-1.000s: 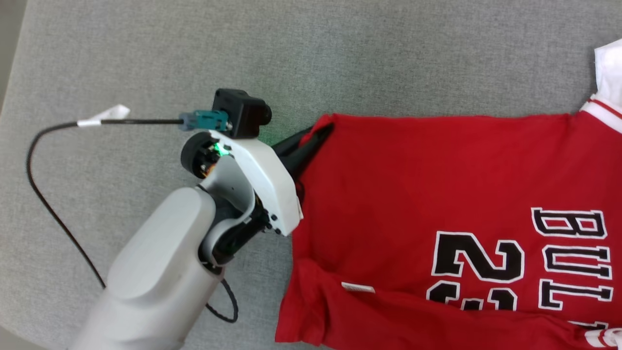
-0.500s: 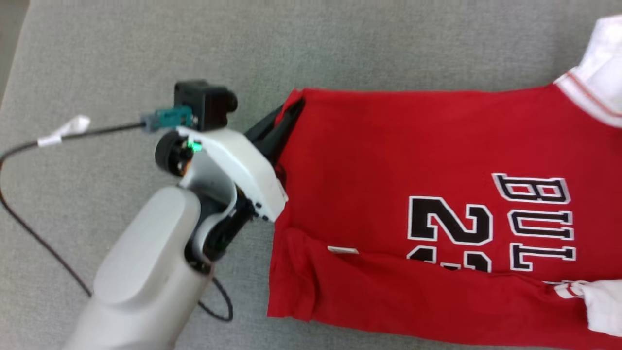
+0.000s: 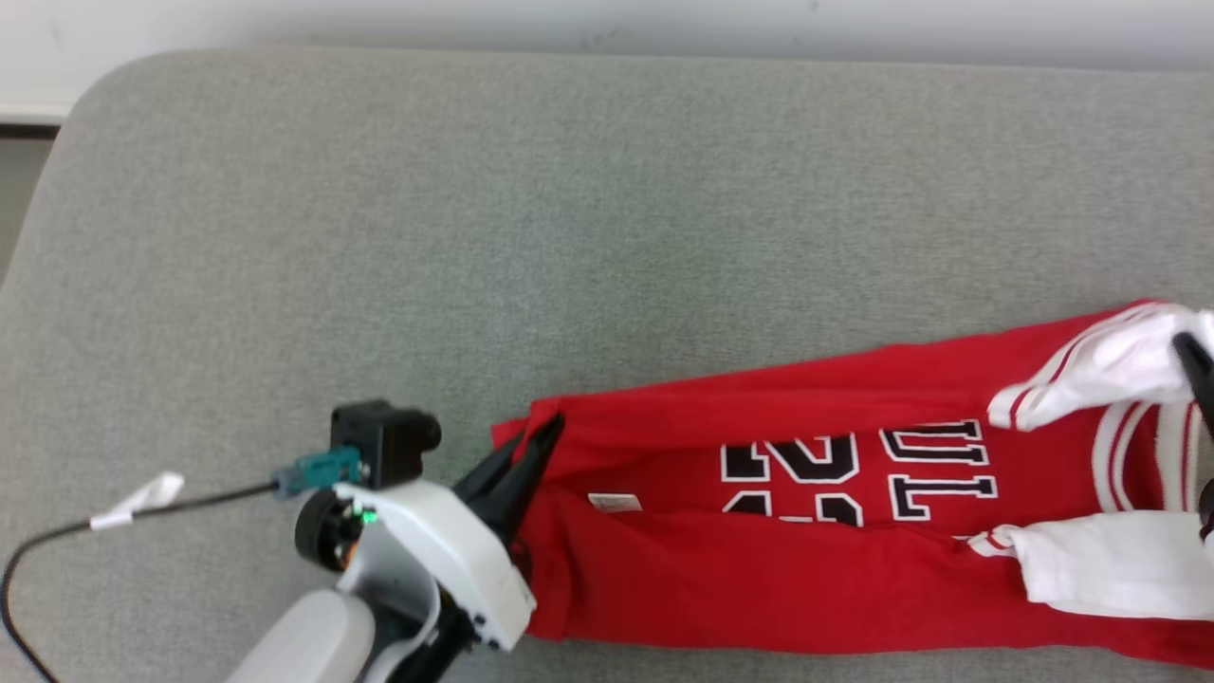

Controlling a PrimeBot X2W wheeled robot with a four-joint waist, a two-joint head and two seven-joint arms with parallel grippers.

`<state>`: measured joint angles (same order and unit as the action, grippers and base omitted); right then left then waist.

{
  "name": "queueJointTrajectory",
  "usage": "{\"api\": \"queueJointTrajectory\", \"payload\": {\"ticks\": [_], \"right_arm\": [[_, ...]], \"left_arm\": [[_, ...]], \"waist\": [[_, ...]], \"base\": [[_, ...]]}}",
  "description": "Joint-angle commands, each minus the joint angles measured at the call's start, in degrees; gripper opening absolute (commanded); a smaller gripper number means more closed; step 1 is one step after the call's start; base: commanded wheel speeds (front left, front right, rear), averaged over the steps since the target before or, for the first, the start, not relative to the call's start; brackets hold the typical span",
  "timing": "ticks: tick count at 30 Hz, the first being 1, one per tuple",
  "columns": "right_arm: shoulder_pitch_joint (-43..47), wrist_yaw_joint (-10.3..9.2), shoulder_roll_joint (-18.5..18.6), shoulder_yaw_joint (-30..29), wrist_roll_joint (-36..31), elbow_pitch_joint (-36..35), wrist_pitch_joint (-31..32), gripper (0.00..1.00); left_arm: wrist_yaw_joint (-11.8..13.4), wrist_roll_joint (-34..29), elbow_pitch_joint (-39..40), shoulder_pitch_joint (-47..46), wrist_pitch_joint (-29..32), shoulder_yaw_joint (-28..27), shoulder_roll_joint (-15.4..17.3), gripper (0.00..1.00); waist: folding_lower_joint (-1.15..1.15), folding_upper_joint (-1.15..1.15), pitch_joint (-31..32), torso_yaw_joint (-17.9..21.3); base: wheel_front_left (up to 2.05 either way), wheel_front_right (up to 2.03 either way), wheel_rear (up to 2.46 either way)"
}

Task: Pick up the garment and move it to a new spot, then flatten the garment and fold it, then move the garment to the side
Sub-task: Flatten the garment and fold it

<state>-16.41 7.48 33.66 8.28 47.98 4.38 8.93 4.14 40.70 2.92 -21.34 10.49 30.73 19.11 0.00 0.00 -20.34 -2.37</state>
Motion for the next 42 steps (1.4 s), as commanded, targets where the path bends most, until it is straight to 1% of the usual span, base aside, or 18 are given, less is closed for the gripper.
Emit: {"api": "queueJointTrajectory", "payload": {"ticks": [1,6,7,8,9,12,16,18,21,24,26,27,30,32,34,37,42], "right_arm": [[0.87,0.01,-0.40,-0.34,0.21,-0.28,-0.40,0.00],[3.76,0.01,-1.88,-0.01,-0.40,0.52,-1.32,0.00],[4.03,0.01,-2.25,0.08,-0.64,0.87,-1.57,0.29],[4.43,0.01,-2.44,0.11,-1.02,1.28,-1.53,0.82],[4.89,0.01,-2.52,0.40,-1.07,1.62,-1.45,1.00],[6.69,0.01,-2.84,0.86,-0.45,1.89,-1.25,1.00],[10.93,0.01,-1.93,0.80,0.53,0.51,-1.31,1.00],[12.72,0.01,-1.97,-0.84,1.16,-0.19,-2.36,1.00],[15.25,0.01,-2.52,-3.37,1.83,-0.53,-3.18,1.00],[15.93,0.01,-4.00,-5.96,0.73,0.56,-2.86,1.00],[15.72,0.01,-5.02,-7.13,0.22,1.51,-1.70,1.00],[15.32,0.01,-5.35,-7.60,-0.38,1.96,-0.93,1.00],[13.17,0.01,-7.24,-8.92,-1.97,3.62,1.63,1.00],[11.89,0.01,-8.61,-9.74,-3.37,4.87,3.45,1.00],[10.24,0.01,-10.35,-10.45,-4.37,6.40,5.42,1.00],[7.80,0.01,-12.49,-11.13,-6.29,8.94,8.05,1.00],[5.22,0.01,-15.07,-11.76,-10.82,14.40,10.69,1.00]], "left_arm": [[0.21,0.28,0.43,1.07,-0.25,-0.06,0.82,0.00],[1.50,-0.40,0.76,4.52,-0.49,0.16,1.80,0.00],[1.68,-0.31,0.58,4.82,-0.67,0.09,1.83,0.16],[1.78,-0.20,0.36,5.14,-0.87,0.00,1.82,0.42],[2.01,-0.71,0.09,5.25,-1.16,0.07,2.07,1.00],[2.25,-1.57,-0.81,5.88,-2.07,0.21,2.32,1.00],[3.10,-2.08,-1.11,8.83,-4.39,-0.06,2.95,1.00],[4.19,-2.93,-0.35,10.60,-7.46,-1.10,3.13,1.00],[6.04,-5.03,0.56,13.50,-14.15,-2.77,3.10,1.00],[7.97,-8.03,0.24,15.66,-20.93,-3.88,2.66,1.00],[8.82,-9.27,0.11,16.72,-23.69,-4.54,1.46,1.00],[9.23,-10.84,0.04,16.79,-24.61,-4.91,1.49,1.00],[10.57,-14.40,-0.15,18.11,-25.54,-5.85,0.00,1.00],[10.88,-17.22,0.20,18.80,-25.62,-6.94,-0.90,1.00],[10.89,-19.71,0.78,19.84,-25.65,-8.39,-2.52,1.00],[9.71,-21.96,0.26,21.93,-25.61,-10.40,-5.03,1.00],[6.47,-24.63,-1.46,23.87,-25.63,-13.20,-9.00,1.00]], "waist": [[0.00,0.00,0.99,0.92],[0.00,0.00,1.54,1.38],[0.00,0.00,1.56,1.44],[0.00,0.00,1.61,1.46],[0.00,0.00,1.66,1.43],[0.00,0.00,2.27,1.46],[0.00,0.00,4.13,2.11],[0.00,0.00,4.98,2.56],[0.00,0.00,6.32,3.22],[0.00,0.00,7.61,3.54],[0.00,0.00,8.45,3.38],[0.00,0.00,8.83,3.25],[0.00,0.00,9.62,2.93],[0.00,0.00,9.97,2.57],[0.00,0.00,10.01,2.24],[0.00,0.00,9.80,1.76],[0.00,0.00,8.95,0.48]], "base": [[0.00,0.00,0.00],[0.00,0.00,0.00],[0.00,0.00,0.00],[0.00,0.00,0.00],[0.00,0.00,0.00],[0.00,0.00,0.00],[0.00,0.00,0.00],[0.00,0.00,0.00],[0.00,0.00,0.00],[0.00,0.00,0.00],[0.00,0.00,0.00],[0.00,0.00,0.00],[0.00,0.00,0.00],[0.00,0.00,0.00],[0.00,0.00,0.00],[0.00,0.00,0.00],[0.00,0.00,0.00]]}}
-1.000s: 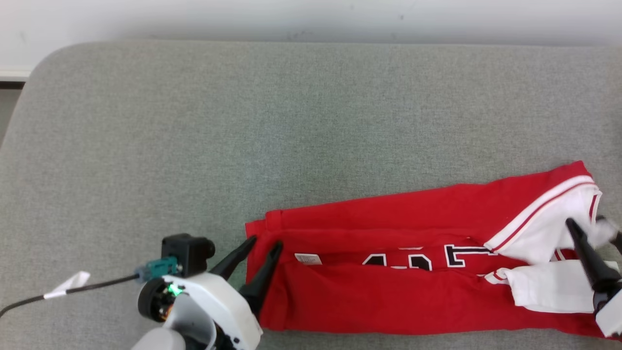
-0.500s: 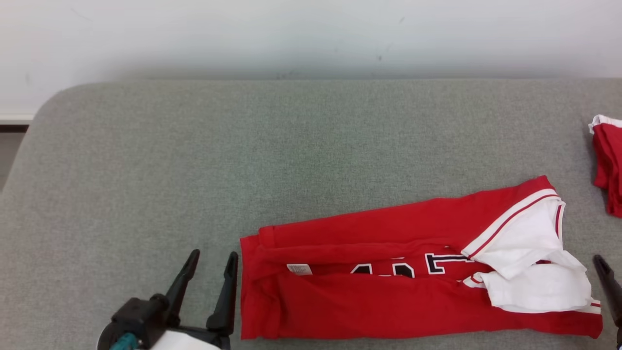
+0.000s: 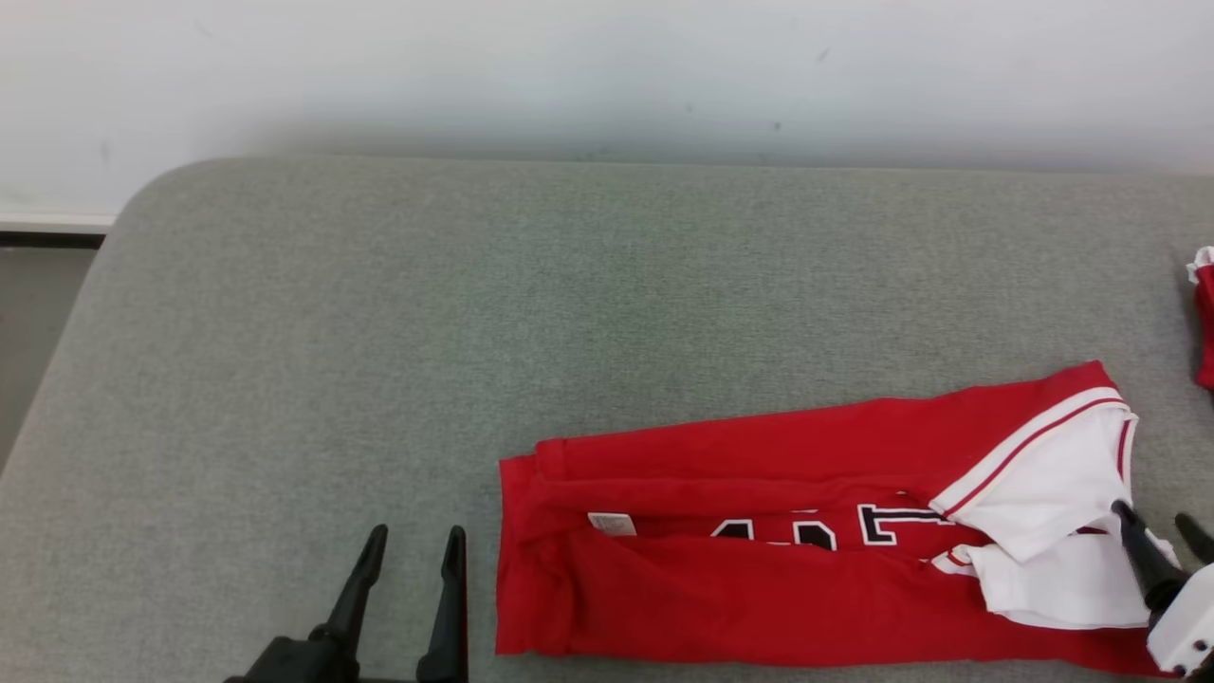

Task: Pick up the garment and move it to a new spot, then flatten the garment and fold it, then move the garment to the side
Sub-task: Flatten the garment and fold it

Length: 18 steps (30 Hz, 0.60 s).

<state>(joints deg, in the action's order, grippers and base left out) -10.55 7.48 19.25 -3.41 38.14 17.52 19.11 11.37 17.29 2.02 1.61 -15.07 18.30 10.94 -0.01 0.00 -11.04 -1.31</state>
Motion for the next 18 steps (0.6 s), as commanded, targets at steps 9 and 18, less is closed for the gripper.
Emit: {"api": "queueJointTrajectory", "payload": {"ticks": [9,18], "right_arm": [[-0.05,0.01,-3.13,1.90,-0.84,4.60,3.30,1.00],[-1.41,0.16,-5.33,5.21,2.31,5.95,1.68,0.00]], "left_arm": [[-4.99,-4.98,-2.14,1.62,-0.08,-5.37,-4.35,1.00],[-8.27,-7.41,-3.61,0.99,-0.08,-8.50,-6.65,1.00]], "waist": [[0.01,0.00,-1.20,-1.29],[0.01,0.00,-1.82,-0.95]], "base": [[0.00,0.00,0.00],[0.00,0.00,0.00]]}}
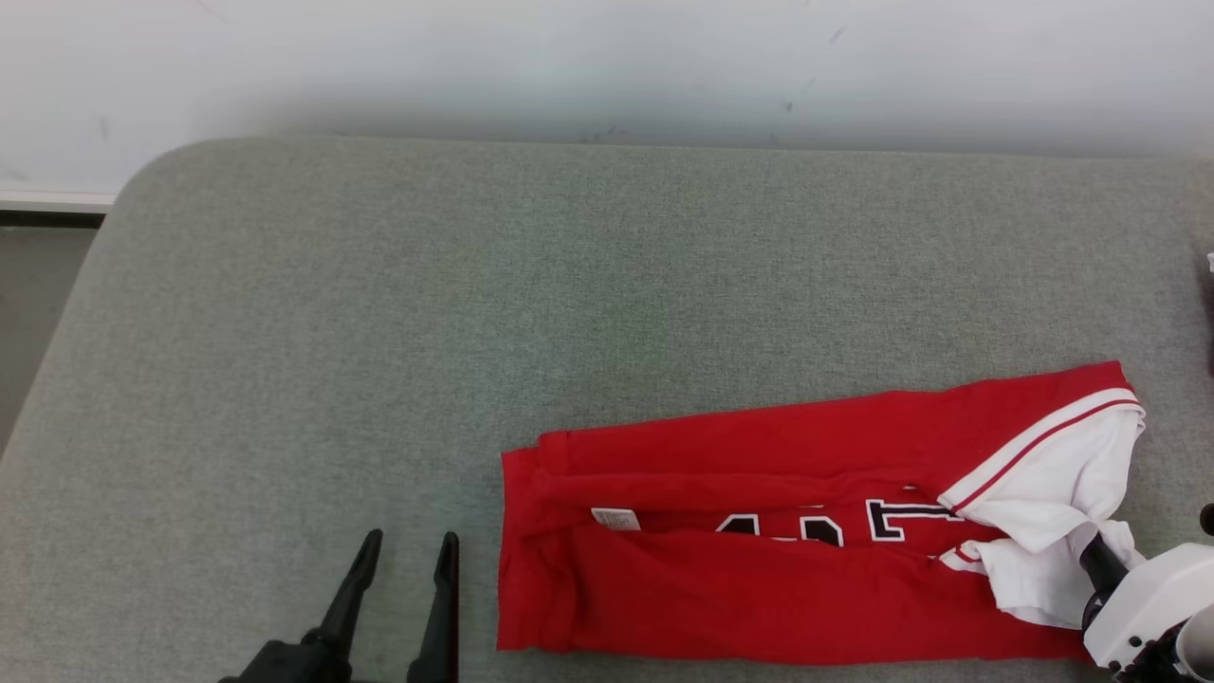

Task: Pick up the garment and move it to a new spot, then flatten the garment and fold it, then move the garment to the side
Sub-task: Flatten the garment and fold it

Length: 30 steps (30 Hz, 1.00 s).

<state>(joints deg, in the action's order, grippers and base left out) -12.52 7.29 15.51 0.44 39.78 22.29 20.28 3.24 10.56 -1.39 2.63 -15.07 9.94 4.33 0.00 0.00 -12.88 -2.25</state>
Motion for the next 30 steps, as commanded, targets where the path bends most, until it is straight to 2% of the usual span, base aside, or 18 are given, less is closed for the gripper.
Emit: {"api": "queueJointTrajectory", "payload": {"ticks": [1,7,19,25,30], "right_arm": [[0.37,0.34,-1.35,1.48,0.95,1.39,-0.11,0.00],[-1.20,0.33,0.62,2.58,2.58,1.92,-3.50,0.00],[-2.49,0.19,9.30,-1.03,3.86,2.35,-6.52,0.00],[-2.12,0.19,15.05,-4.06,3.10,0.28,-5.56,0.00],[-1.41,0.19,17.92,-3.09,2.13,-5.65,-2.38,0.00]], "left_arm": [[-0.47,-1.02,-0.49,0.12,-0.08,-0.46,-0.21,1.00],[-1.81,-2.18,-1.75,1.16,-0.09,-2.14,-0.84,1.00],[-3.07,-2.60,-3.00,2.28,-0.08,-4.52,-1.26,1.00],[-3.53,-1.87,-3.96,2.75,-0.08,-4.65,-1.32,1.00],[-2.66,0.01,-3.98,2.99,-0.08,-2.88,-1.32,1.00]], "waist": [[0.00,0.00,0.06,-0.04],[0.00,0.00,1.08,-0.45],[0.00,0.00,2.95,-0.30],[0.00,0.00,4.47,-0.60],[0.00,0.00,5.57,-1.75]], "base": [[0.00,0.00,0.00],[0.00,0.00,0.00],[0.00,0.00,0.00],[0.00,0.00,0.00],[0.00,0.00,0.00]]}}
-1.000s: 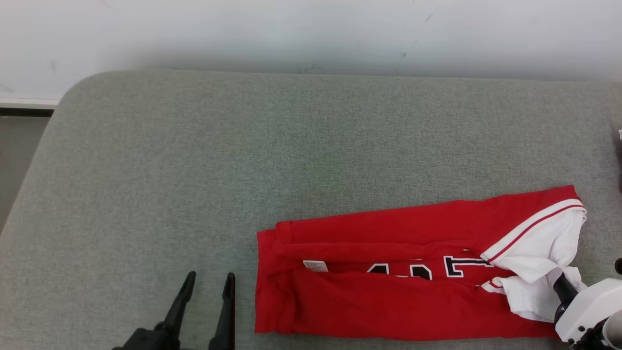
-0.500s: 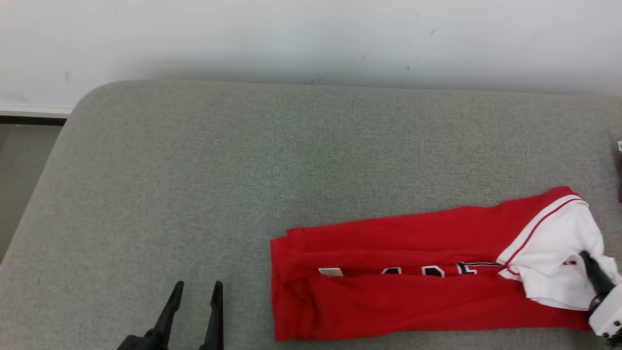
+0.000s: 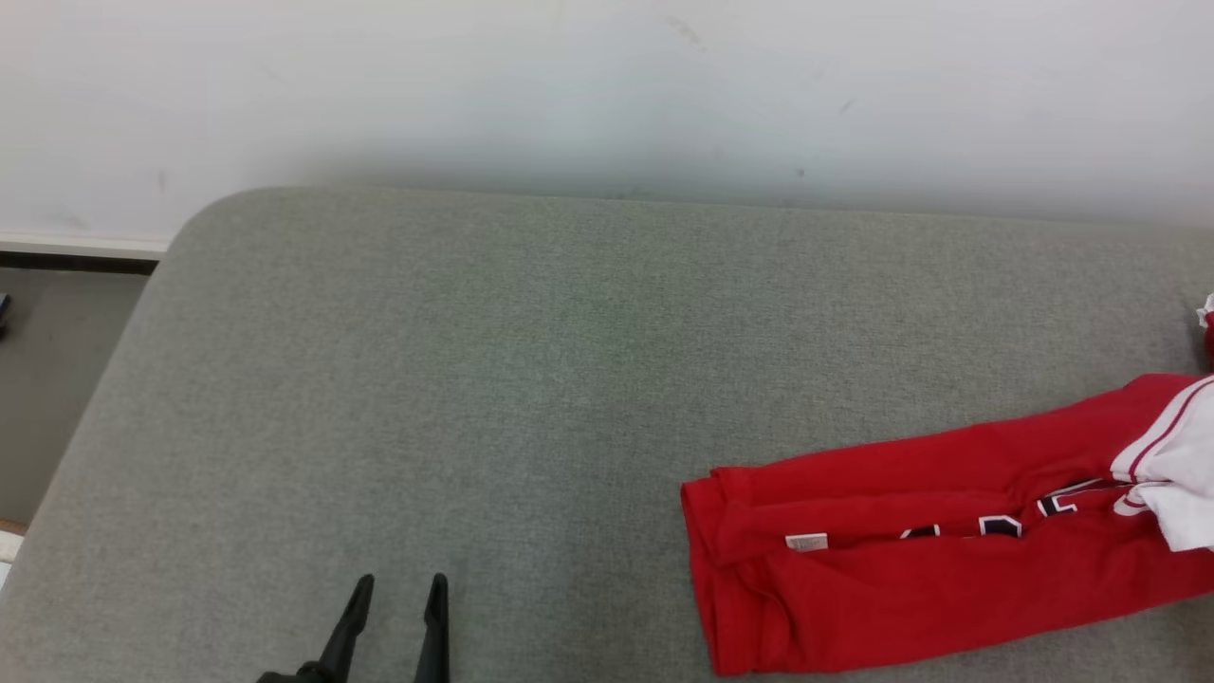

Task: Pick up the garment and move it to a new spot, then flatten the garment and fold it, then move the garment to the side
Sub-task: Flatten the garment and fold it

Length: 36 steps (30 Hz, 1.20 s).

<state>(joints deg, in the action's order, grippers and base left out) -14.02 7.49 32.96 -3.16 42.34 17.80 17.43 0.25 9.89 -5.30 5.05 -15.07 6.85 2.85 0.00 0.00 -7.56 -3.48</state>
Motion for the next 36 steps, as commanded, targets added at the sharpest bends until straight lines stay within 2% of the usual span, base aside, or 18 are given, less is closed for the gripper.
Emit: {"api": "queueJointTrajectory", "payload": {"ticks": [1,6,9,15,24,26,28,36], "right_arm": [[0.23,-0.01,0.78,1.04,-0.53,-2.82,1.33,0.00],[1.37,0.00,0.94,7.13,0.21,-12.64,6.72,0.00],[2.79,-0.01,-0.22,11.68,1.20,-17.57,10.14,0.00],[8.30,0.00,-2.20,19.92,1.45,-23.17,14.02,0.00],[7.27,0.00,-11.09,23.42,-3.02,-20.05,10.63,0.00],[6.81,0.00,-11.85,23.77,-3.68,-19.60,10.34,0.00],[6.01,0.00,-14.51,24.86,-5.12,-18.16,9.18,0.00],[4.93,0.00,-18.30,26.67,-7.46,-16.40,5.53,0.00]], "left_arm": [[0.54,0.99,-0.04,0.45,-0.08,0.64,0.16,1.00],[1.70,3.03,-0.10,0.05,-0.08,2.30,0.16,1.00],[2.24,4.09,-0.36,-0.11,-0.08,3.17,0.16,1.00],[3.30,5.10,-0.25,0.13,-0.08,3.94,0.17,1.00],[3.18,4.35,-0.71,0.19,-0.08,3.81,0.16,1.00],[3.00,4.12,-0.82,-0.04,-0.08,3.73,0.16,1.00],[2.81,3.82,-1.15,-0.57,-0.08,3.41,0.17,1.00],[2.35,2.80,-1.57,-0.60,-0.08,3.35,0.16,1.00]], "waist": [[0.00,0.00,0.36,-0.90],[0.00,0.00,0.35,-2.99],[0.00,0.00,0.38,-4.43],[0.00,0.00,0.46,-6.83],[0.00,0.00,-0.22,-6.62],[0.00,0.00,-0.31,-6.45],[0.00,0.00,-0.47,-5.92],[0.00,0.00,-0.05,-5.15]], "base": [[0.00,0.00,0.00],[0.00,0.00,0.00],[0.00,0.00,0.00],[0.00,0.00,0.00],[0.00,0.00,0.00],[0.00,0.00,0.00],[0.00,0.00,0.00],[0.00,0.00,0.00]]}}
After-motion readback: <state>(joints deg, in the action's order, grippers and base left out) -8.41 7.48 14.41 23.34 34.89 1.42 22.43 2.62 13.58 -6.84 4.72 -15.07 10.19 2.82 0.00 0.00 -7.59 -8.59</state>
